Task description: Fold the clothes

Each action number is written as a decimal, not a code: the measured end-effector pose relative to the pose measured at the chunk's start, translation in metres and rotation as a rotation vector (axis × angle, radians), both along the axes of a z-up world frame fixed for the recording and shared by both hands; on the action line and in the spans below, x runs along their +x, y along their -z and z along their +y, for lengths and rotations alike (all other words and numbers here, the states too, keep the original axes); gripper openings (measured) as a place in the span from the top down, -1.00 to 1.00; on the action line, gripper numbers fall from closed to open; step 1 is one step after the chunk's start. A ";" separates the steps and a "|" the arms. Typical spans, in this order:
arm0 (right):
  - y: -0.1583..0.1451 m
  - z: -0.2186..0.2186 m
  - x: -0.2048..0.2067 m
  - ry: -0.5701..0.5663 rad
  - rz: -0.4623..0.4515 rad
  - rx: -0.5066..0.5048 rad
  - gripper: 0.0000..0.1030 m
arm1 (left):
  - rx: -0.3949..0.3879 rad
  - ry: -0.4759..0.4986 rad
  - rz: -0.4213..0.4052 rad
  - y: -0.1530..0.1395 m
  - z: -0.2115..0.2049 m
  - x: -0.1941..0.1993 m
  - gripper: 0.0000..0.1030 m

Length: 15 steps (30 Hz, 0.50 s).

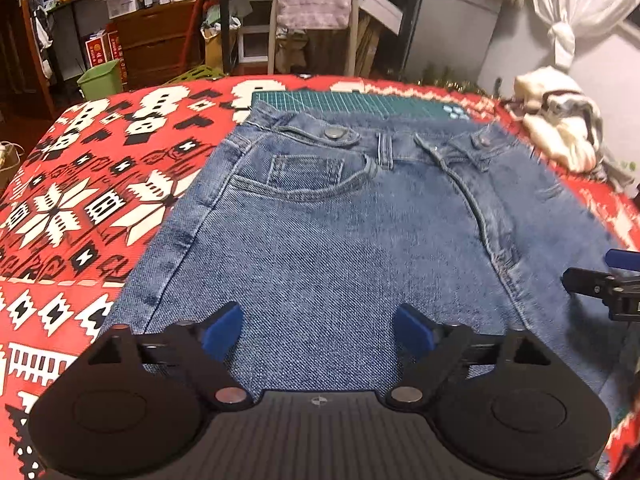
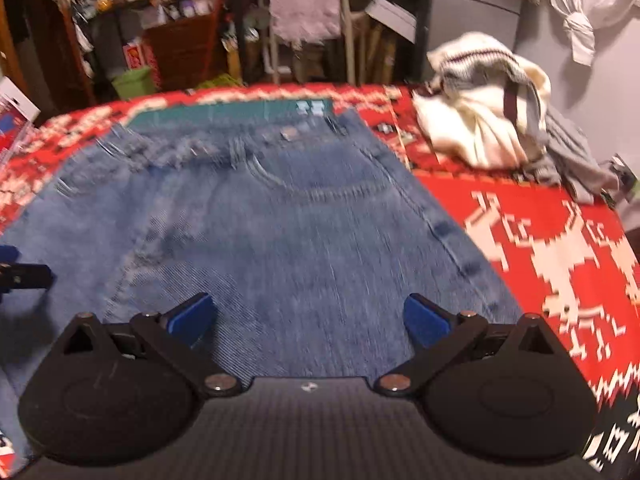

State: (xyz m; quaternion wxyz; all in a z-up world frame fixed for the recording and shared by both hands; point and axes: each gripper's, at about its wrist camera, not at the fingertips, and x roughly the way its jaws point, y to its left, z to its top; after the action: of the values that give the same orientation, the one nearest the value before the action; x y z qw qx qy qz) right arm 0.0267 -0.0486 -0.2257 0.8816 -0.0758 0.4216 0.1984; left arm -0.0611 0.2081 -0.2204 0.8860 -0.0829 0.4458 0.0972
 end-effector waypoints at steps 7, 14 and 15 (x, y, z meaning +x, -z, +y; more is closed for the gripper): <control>-0.002 0.003 0.004 0.018 0.035 -0.017 -0.99 | 0.038 0.013 0.026 0.006 -0.006 0.006 -1.00; -0.005 0.006 0.011 -0.009 0.063 -0.039 -0.99 | 0.037 0.022 0.073 0.004 -0.006 0.014 -1.00; -0.005 0.007 0.010 -0.005 0.062 -0.041 -0.99 | 0.036 0.021 0.077 0.004 -0.006 0.014 -1.00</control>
State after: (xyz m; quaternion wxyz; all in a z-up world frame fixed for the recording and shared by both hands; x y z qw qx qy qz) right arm 0.0368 -0.0420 -0.2211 0.8659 -0.0889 0.4523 0.1943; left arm -0.0469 0.2019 -0.2242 0.8705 -0.0584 0.4786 0.0990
